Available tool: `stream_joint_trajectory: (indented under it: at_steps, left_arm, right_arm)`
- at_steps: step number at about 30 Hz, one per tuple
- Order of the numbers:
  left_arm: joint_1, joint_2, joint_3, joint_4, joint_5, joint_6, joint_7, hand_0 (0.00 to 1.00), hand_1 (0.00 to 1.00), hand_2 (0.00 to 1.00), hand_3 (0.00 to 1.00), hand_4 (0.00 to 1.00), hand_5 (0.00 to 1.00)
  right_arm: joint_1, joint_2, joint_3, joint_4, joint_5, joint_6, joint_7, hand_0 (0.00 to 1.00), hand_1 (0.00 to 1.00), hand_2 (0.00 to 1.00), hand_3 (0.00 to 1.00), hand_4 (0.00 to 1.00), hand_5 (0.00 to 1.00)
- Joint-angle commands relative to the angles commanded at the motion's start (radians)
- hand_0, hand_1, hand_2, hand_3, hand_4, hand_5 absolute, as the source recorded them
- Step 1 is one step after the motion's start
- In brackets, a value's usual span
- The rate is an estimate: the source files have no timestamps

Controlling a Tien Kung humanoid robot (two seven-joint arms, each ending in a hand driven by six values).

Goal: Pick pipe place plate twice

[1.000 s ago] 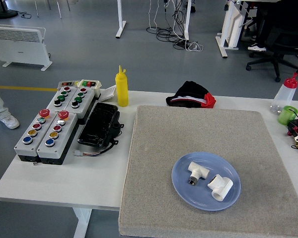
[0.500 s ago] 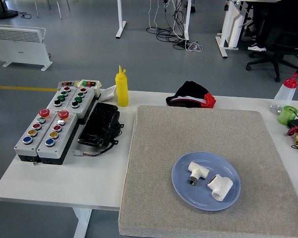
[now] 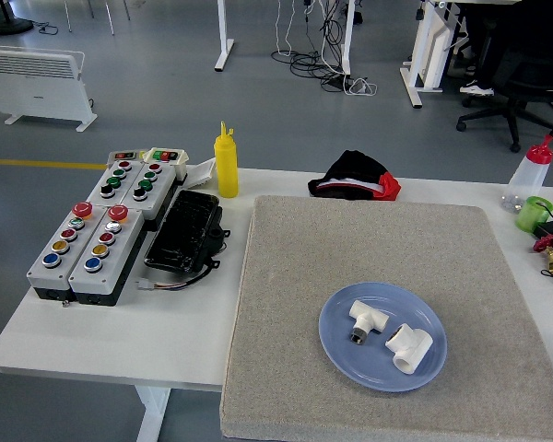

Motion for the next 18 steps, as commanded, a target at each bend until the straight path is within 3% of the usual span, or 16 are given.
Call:
stream_joint_trajectory:
  at_steps: [7,8,13,14,18]
  left_arm:
    - [0.006,0.0,0.003,0.005,-0.014,-0.004,-0.021,0.602,0.597,0.704,0.73,0.546,0.998]
    - [0.006,0.0,0.0,0.005,-0.005,-0.006,-0.02,0.603,0.597,0.704,0.73,0.546,0.998]
    - [0.007,0.0,-0.005,0.006,0.008,-0.012,-0.019,0.603,0.597,0.704,0.73,0.546,0.998]
    - [0.007,0.0,-0.006,0.006,0.009,-0.012,-0.021,0.603,0.597,0.704,0.73,0.546,0.998]
    - [0.008,0.0,-0.001,0.008,0.002,-0.016,-0.027,0.603,0.597,0.704,0.73,0.546,0.998]
  right_arm:
    - [-0.009,-0.005,0.016,0.005,-0.026,0.002,-0.035,0.823,0.781,0.861,0.835,0.57,0.566]
    - [-0.009,-0.006,0.021,0.007,-0.036,0.001,-0.047,0.85,0.795,0.884,0.859,0.66,0.677]
    - [-0.008,-0.007,0.029,0.009,-0.054,0.004,-0.068,0.85,0.795,0.884,0.859,0.66,0.677]
    - [-0.009,-0.007,0.03,0.01,-0.056,0.005,-0.072,0.866,0.8,0.895,0.879,0.747,0.796]
    - [-0.008,-0.007,0.033,0.011,-0.063,0.008,-0.088,0.866,0.8,0.895,0.879,0.747,0.796]
